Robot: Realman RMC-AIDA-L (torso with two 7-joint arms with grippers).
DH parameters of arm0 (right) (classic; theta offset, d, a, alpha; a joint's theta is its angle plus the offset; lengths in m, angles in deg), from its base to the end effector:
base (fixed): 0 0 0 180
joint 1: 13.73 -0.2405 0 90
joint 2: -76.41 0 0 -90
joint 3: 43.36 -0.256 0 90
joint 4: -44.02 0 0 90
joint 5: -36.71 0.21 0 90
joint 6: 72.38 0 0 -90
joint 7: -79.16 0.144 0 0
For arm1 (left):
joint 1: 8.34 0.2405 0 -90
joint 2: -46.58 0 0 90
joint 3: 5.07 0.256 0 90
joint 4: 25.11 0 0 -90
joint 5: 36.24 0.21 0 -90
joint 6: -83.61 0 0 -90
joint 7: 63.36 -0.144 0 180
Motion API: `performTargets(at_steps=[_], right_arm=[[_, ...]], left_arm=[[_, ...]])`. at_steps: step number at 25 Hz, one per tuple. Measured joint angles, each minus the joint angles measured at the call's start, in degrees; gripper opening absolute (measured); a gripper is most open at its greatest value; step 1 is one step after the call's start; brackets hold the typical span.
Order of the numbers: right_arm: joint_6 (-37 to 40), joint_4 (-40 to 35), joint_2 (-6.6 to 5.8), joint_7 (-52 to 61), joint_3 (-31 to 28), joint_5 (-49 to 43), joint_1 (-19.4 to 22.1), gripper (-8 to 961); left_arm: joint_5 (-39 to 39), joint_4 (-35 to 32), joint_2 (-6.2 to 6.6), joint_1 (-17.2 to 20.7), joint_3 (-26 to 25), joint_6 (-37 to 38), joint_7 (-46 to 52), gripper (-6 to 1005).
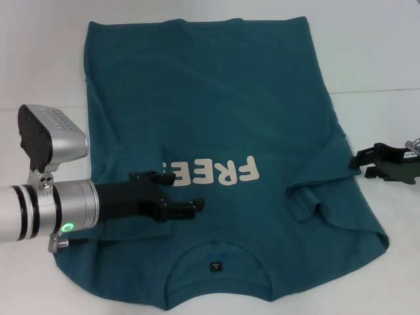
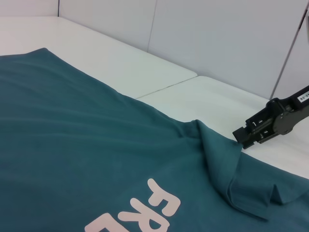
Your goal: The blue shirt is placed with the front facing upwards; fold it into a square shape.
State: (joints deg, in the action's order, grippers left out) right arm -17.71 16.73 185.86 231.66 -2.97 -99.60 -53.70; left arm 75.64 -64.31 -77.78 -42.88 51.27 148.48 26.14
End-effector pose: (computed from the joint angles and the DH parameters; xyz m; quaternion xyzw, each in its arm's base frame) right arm 0.3353 0.4115 0.0483 -0.6268 0.7092 0.1304 0.2953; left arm -0.2244 0.3710 -0.0618 -0.9366 -0.2507 -0.1665 0.1795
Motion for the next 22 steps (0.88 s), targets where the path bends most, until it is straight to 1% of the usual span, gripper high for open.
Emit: performTargets(at_steps=[12,17,20,22], right_arm=[[-2.12,-0.15,1.33,0.97,0.24,0.07,-0.62,438],[-2.62,-0.84,1.83,-0.01,0.19,0.39,-0.59,194],[-2.93,-0.95,2.16,-0.67,-0.07,0.63,-0.55,115],[-3.16,-1.65,2.60,-1.09,-0.28,1.44,-0.39,62]], left_arm=[[-0.48,0.01,0.00,0.00,0.00,-0.13,-0.43,903],[-0.53,0.01,0.00,0.00,0.00,-0.26,-0.76,898],[-0.62,0.01,0.00,0.00,0.00,-0.28,-0.87,895],[-0.70,0.01,0.00,0.00,-0.02,-0.29,-0.89,893]])
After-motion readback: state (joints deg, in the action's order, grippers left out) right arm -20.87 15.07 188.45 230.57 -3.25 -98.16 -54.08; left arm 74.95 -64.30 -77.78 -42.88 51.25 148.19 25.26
